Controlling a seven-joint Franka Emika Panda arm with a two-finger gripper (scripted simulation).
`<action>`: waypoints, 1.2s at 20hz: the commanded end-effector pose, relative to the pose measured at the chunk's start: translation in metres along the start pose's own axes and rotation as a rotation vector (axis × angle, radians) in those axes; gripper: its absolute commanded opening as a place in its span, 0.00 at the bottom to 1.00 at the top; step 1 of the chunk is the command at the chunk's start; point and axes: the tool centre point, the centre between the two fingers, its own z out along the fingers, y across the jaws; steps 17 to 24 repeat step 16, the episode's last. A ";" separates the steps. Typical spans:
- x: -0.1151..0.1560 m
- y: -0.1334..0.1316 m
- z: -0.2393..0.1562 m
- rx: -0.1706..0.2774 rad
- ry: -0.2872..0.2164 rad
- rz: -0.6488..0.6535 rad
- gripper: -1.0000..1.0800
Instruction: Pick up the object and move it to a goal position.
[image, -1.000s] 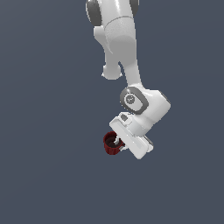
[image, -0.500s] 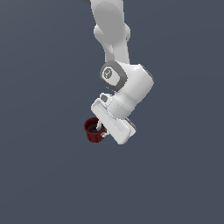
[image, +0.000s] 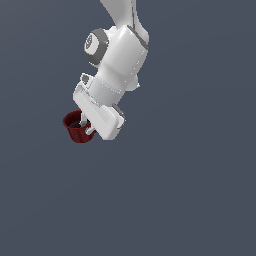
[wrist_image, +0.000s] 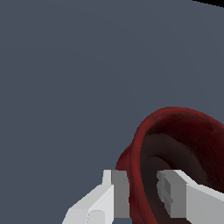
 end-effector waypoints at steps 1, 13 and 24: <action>0.025 0.022 -0.011 0.002 0.004 0.001 0.00; 0.109 0.090 -0.044 0.002 0.011 -0.001 0.00; 0.112 0.092 -0.046 0.003 0.011 -0.001 0.00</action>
